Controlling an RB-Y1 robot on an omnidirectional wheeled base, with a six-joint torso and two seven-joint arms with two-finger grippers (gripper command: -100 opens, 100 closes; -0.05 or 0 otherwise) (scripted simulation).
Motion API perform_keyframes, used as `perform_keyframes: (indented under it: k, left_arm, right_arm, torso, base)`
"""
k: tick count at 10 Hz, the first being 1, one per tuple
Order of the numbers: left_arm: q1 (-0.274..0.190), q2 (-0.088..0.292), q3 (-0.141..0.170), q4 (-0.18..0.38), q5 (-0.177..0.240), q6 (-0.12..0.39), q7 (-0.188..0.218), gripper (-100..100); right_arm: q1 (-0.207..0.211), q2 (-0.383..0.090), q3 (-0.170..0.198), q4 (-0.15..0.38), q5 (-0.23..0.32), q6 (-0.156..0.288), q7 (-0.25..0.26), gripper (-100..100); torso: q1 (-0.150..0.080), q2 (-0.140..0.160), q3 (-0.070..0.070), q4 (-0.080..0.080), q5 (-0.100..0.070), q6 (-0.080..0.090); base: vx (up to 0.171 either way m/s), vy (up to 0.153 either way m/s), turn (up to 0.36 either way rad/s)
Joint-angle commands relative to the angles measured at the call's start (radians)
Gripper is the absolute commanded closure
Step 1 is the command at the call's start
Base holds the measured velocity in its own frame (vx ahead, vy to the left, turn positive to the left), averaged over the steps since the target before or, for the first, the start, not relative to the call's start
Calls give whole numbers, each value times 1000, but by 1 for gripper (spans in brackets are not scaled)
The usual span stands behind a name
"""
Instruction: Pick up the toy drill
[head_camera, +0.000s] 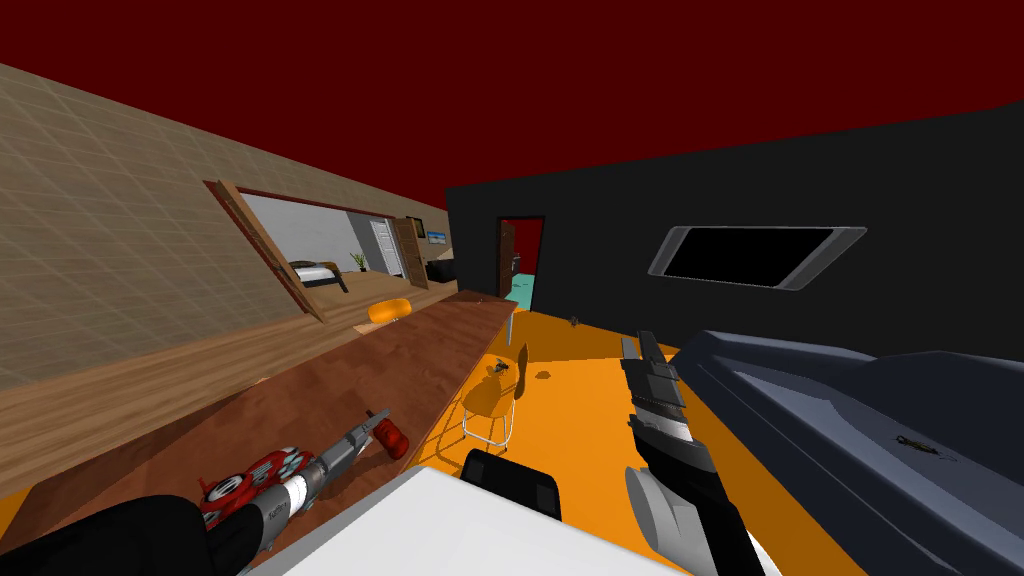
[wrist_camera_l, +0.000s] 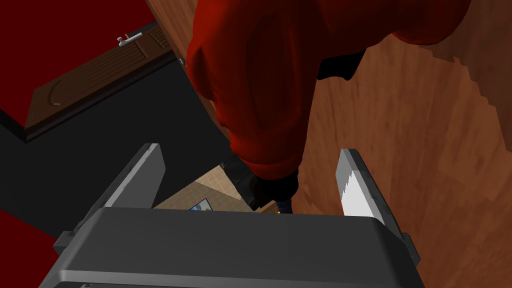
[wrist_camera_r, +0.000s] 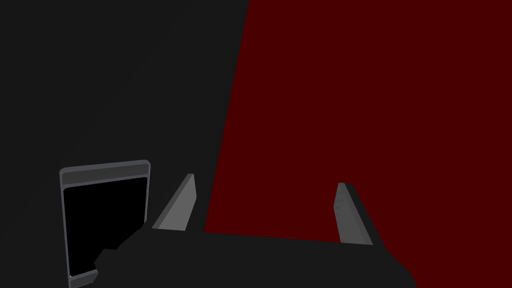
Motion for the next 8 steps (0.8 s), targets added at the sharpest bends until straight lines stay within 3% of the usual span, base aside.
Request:
perform_keyframes:
  k: [1, 2, 3, 4, 5, 6, 7, 8]
  left_arm:
    - [-13, -1, 10, 25, -26, -14, 36, -100]
    - [-38, -2, 31, 68, -68, -39, 73, -100]
    - [-38, -2, 31, 69, -72, -39, 85, -100]
    - [-63, -2, 52, 113, -114, -65, 121, -100]
    - [-63, -2, 52, 113, -117, -65, 134, -100]
    - [-88, -3, 73, 157, -159, -91, 170, -100]
    - [-88, -3, 73, 157, -163, -91, 182, -100]
    - [-113, -3, 94, 195, -205, -117, 218, -100]
  right_arm:
    - [0, 0, 0, 0, 0, 0, 0, 0]
    - [0, 0, 0, 0, 0, 0, 0, 0]
    - [0, 0, 0, 0, 0, 0, 0, 0]
    - [0, 0, 0, 0, 0, 0, 0, 0]
    - [0, 0, 0, 0, 0, 0, 0, 0]
    - [0, 0, 0, 0, 0, 0, 0, 0]
    - [0, 0, 0, 0, 0, 0, 0, 0]
    - [0, 0, 0, 0, 0, 0, 0, 0]
  torso:
    - [0, 0, 0, 0, 0, 0]
    - [0, 0, 0, 0, 0, 0]
    - [0, 0, 0, 0, 0, 0]
    - [0, 0, 0, 0, 0, 0]
    - [0, 0, 0, 0, 0, 0]
    - [0, 0, 0, 0, 0, 0]
    - [0, 0, 0, 0, 0, 0]
    - [0, 0, 0, 0, 0, 0]
  base:
    - [-3, -46, -16]
    - [-12, -57, -25]
    - [-5, -48, -11]
    - [-8, -48, -28]
    - [-8, -45, -12]
    - [-7, -57, -26]
    - [-7, -53, -10]
    - [-8, -61, -25]
